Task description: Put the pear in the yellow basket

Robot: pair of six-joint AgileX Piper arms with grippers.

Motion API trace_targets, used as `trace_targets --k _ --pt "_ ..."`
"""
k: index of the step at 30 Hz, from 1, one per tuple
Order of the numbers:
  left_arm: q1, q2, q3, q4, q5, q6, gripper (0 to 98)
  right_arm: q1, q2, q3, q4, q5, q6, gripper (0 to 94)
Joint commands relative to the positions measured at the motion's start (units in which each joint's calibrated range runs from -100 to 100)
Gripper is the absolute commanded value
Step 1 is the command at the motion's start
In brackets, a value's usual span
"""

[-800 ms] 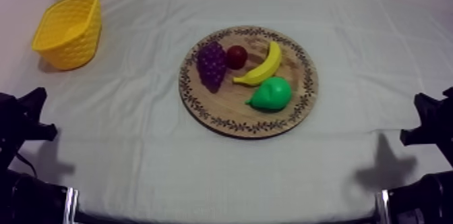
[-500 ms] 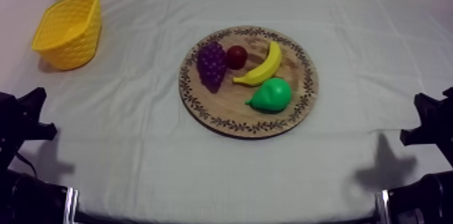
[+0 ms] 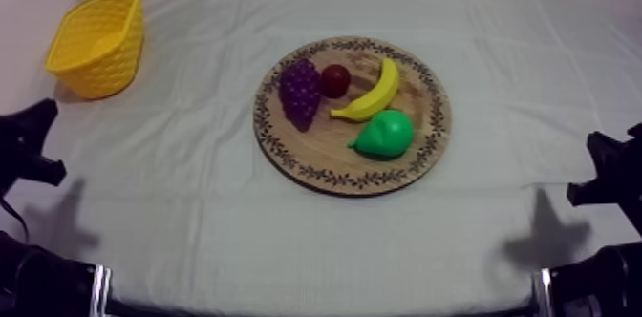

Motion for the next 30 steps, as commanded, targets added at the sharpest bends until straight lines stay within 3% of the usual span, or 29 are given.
trace_targets --k 1,9,19,26,30 --pt "1.57 9.67 -11.84 -0.15 1.7 -0.81 0.0 -0.01 -0.01 -0.01 0.0 0.0 0.02 0.3" --pt "8.03 30.34 -40.23 -1.54 11.44 -2.19 0.0 -0.01 -0.01 -0.01 0.0 0.0 0.05 0.3" --pt "13.04 46.84 -61.64 -2.04 20.01 -2.96 0.0 -0.01 -0.01 -0.01 0.0 0.0 0.06 0.3" --pt "18.27 57.01 -68.82 -5.81 22.7 0.59 0.0 -0.01 -0.01 -0.01 0.0 0.0 0.06 0.3" --pt "21.48 62.71 -72.4 -6.95 25.13 1.74 0.0 -0.01 -0.01 -0.01 0.0 0.0 0.06 0.3"
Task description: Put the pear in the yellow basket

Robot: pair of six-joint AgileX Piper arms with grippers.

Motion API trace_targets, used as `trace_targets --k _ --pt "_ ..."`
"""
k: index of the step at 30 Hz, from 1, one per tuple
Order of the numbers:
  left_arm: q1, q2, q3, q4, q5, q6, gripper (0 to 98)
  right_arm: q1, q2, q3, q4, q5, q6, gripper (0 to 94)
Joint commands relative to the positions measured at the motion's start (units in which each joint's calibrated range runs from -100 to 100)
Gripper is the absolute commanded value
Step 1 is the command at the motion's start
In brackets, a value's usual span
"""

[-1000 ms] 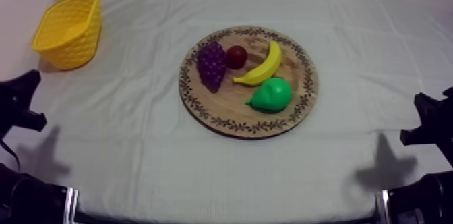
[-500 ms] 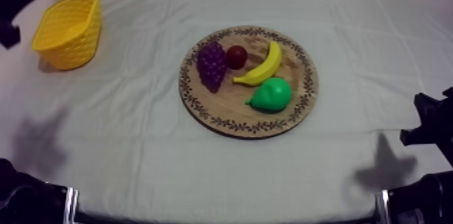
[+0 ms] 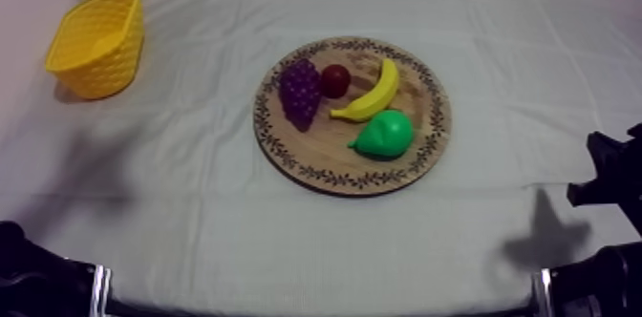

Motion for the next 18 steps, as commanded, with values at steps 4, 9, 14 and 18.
trace_targets --k 4,9,14,18 --pt "5.13 8.92 -4.74 -0.48 2.52 0.89 0.0 -0.01 -0.01 -0.01 0.0 0.0 0.0 0.3" --pt "8.83 14.98 -8.69 -0.45 5.22 0.32 0.0 -0.01 -0.01 -0.01 0.0 0.0 0.0 0.3" --pt "10.14 19.09 -10.85 0.09 6.25 -0.86 0.0 -0.01 -0.01 -0.01 0.0 0.0 0.0 0.3" --pt "10.68 22.94 -12.68 0.46 7.57 -1.75 0.0 -0.01 -0.01 -0.01 0.0 0.0 0.0 0.3"
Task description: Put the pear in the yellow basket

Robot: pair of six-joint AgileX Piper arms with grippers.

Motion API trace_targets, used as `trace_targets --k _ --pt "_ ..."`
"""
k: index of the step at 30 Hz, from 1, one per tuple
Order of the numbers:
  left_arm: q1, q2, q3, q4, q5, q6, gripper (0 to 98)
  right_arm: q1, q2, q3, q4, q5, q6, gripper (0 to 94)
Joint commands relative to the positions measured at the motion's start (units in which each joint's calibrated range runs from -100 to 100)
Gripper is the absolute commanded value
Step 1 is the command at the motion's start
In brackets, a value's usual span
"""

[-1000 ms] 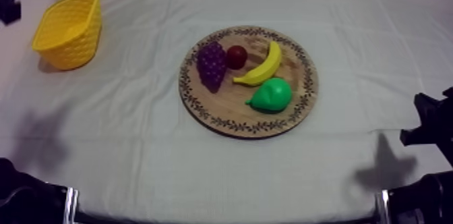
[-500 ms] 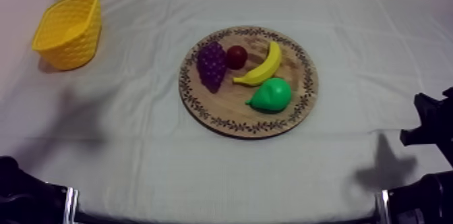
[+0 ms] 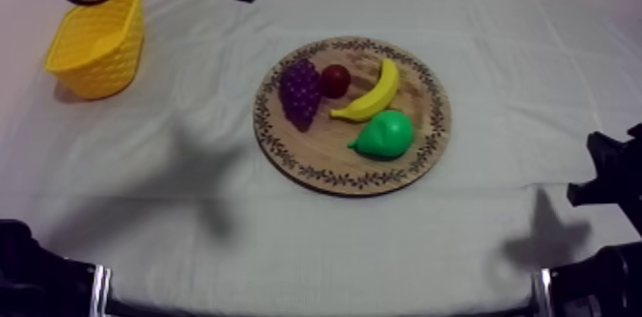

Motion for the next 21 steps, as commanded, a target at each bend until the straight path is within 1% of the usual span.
trace_targets --k 1,6,10,16,19,21 --pt "0.27 2.62 -1.15 0.11 0.97 -0.4 0.0 -0.01 -0.01 -0.01 0.0 0.0 0.0 0.3" --pt "1.15 9.76 -4.95 0.42 3.26 -1.35 0.0 -0.01 -0.01 -0.01 0.0 0.0 0.0 0.3" --pt "1.72 15.45 -7.8 1.42 4.22 -2.49 0.1 -0.01 -0.01 -0.01 0.0 0.0 -0.01 0.3" --pt "1.93 21.04 -9.96 1.52 4.59 -2.37 0.6 -0.01 -0.01 -0.01 0.0 0.0 -0.04 0.3" --pt "1.99 22.42 -10.56 1.42 4.66 -2.09 4.3 -0.01 -0.01 -0.01 0.0 0.0 -0.03 0.3" --pt "2.1 22.96 -10.73 1.38 4.68 -1.89 10.2 -0.01 -0.01 -0.01 0.0 0.0 -0.03 0.3"
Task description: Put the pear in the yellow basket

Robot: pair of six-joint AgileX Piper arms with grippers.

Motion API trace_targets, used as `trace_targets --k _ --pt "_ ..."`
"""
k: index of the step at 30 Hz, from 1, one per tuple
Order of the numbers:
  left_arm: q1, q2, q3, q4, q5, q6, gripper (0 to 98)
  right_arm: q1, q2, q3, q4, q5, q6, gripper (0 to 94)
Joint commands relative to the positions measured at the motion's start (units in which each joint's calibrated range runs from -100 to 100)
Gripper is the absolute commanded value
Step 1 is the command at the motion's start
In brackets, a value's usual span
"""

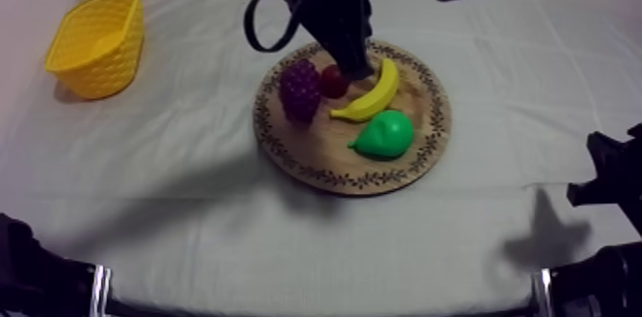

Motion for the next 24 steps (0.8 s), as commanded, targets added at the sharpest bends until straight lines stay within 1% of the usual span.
trace_targets --k 1,4,5,7,9,11,12,14,16,24 --pt "0.12 0.22 -0.14 -0.06 0.04 0.24 14.2 -0.01 -0.01 -0.01 0.0 0.0 -0.01 0.3" --pt "0.45 0.55 -0.29 -0.2 -0.14 0.55 27.4 -0.01 -0.01 -0.01 0.0 0.0 -0.02 0.3" --pt "0.63 0.6 -0.31 -0.35 -0.17 0.7 33.2 -0.01 -0.01 -0.01 0.0 0.0 -0.02 0.3" --pt "1.04 0.69 0.06 -0.92 -0.21 1.23 51.5 -0.01 -0.01 -0.01 0.0 0.0 -0.02 0.3" --pt "1.47 0.98 0.41 -1.77 -0.02 2.09 67.1 -0.01 -0.01 -0.01 0.0 0.0 -0.02 0.3" --pt "1.77 1.65 0.3 -2.22 0.59 2.59 80.6 -0.01 -0.01 -0.01 0.0 0.0 -0.02 0.3" --pt "1.86 2.09 0.07 -2.3 1.07 2.69 85.2 -0.01 -0.01 -0.01 0.0 0.0 -0.02 0.3" --pt "2.04 3.02 -0.32 -2.39 1.72 2.78 90.8 -0.01 -0.01 -0.01 0.0 0.0 0.0 0.3" --pt "2.27 3.79 -0.54 -2.44 2.04 2.86 93.6 -0.01 -0.01 -0.01 0.0 0.0 0.01 0.3" --pt "3.29 8.07 -0.89 -2.0 2.36 2.85 96.1 -0.01 -0.01 -0.01 0.0 0.0 0.03 0.3"
